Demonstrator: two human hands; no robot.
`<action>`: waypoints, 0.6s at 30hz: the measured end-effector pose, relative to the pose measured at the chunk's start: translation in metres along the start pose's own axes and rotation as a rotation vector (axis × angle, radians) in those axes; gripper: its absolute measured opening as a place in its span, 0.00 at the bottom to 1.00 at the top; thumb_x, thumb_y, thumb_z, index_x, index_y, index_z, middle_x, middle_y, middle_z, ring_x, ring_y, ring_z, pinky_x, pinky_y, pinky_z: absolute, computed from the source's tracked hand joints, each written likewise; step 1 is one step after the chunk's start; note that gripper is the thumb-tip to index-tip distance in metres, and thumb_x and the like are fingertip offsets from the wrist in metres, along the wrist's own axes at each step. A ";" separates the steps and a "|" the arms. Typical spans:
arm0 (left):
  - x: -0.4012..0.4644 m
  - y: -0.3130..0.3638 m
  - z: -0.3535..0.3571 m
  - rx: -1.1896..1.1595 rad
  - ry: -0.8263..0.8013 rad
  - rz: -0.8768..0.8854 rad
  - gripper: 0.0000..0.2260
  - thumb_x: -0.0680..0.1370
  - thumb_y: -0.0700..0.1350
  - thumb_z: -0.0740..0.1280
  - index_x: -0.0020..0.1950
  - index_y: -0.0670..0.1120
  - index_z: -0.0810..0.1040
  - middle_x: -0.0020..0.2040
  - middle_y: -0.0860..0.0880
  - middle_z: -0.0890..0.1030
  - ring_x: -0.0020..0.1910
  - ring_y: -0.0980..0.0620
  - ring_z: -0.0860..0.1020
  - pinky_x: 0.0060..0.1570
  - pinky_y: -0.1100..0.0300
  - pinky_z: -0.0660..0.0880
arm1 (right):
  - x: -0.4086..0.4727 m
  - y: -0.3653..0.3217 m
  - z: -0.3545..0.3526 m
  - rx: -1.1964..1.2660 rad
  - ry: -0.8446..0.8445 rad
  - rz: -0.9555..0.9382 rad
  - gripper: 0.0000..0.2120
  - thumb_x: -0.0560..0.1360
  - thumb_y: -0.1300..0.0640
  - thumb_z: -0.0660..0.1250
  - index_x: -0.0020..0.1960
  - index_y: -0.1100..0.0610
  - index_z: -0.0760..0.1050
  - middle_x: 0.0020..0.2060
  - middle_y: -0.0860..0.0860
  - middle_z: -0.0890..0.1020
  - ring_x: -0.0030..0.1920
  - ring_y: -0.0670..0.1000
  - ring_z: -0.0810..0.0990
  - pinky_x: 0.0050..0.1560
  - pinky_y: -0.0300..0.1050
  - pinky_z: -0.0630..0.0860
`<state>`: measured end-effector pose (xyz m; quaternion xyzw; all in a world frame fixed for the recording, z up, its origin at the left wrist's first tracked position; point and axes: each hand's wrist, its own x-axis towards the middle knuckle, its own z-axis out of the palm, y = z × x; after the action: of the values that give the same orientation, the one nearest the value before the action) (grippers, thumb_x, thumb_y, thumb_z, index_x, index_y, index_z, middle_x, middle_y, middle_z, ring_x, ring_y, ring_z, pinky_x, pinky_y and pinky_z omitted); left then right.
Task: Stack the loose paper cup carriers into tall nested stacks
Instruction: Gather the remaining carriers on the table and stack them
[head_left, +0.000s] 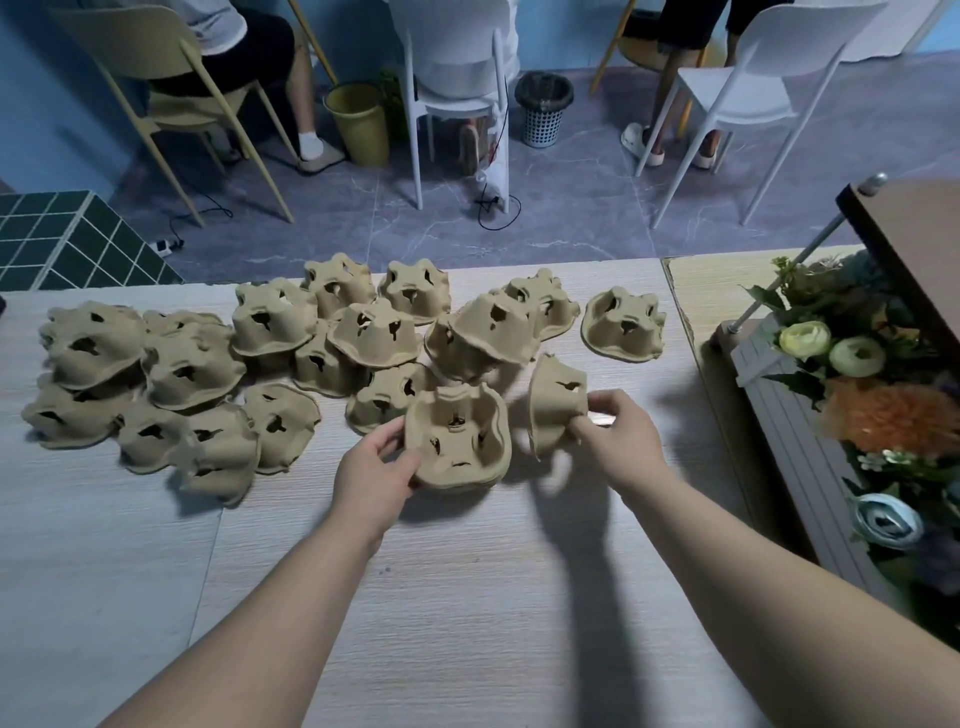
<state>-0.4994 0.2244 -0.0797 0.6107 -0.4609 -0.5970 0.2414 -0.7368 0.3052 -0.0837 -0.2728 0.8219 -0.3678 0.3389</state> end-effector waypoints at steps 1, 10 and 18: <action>0.000 0.000 0.000 -0.003 -0.001 -0.001 0.21 0.77 0.36 0.67 0.69 0.52 0.75 0.60 0.53 0.80 0.56 0.56 0.78 0.53 0.50 0.80 | -0.001 0.004 -0.001 0.043 -0.014 0.023 0.12 0.69 0.55 0.69 0.52 0.51 0.77 0.49 0.44 0.80 0.51 0.46 0.79 0.55 0.48 0.75; 0.001 -0.002 0.002 -0.012 -0.019 0.003 0.21 0.77 0.38 0.68 0.69 0.52 0.75 0.63 0.52 0.79 0.59 0.53 0.78 0.49 0.55 0.81 | -0.008 0.010 -0.013 0.158 0.184 0.134 0.21 0.69 0.44 0.54 0.55 0.50 0.77 0.50 0.50 0.82 0.53 0.55 0.80 0.57 0.56 0.75; -0.001 -0.003 0.005 -0.048 -0.050 -0.016 0.22 0.78 0.37 0.68 0.71 0.50 0.73 0.63 0.52 0.79 0.60 0.53 0.78 0.49 0.57 0.78 | -0.014 0.001 -0.012 -0.203 0.222 0.039 0.14 0.76 0.45 0.61 0.53 0.53 0.77 0.51 0.50 0.81 0.52 0.55 0.77 0.48 0.47 0.71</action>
<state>-0.5032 0.2281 -0.0830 0.5932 -0.4473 -0.6250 0.2397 -0.7372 0.3204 -0.0737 -0.2475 0.8923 -0.3041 0.2238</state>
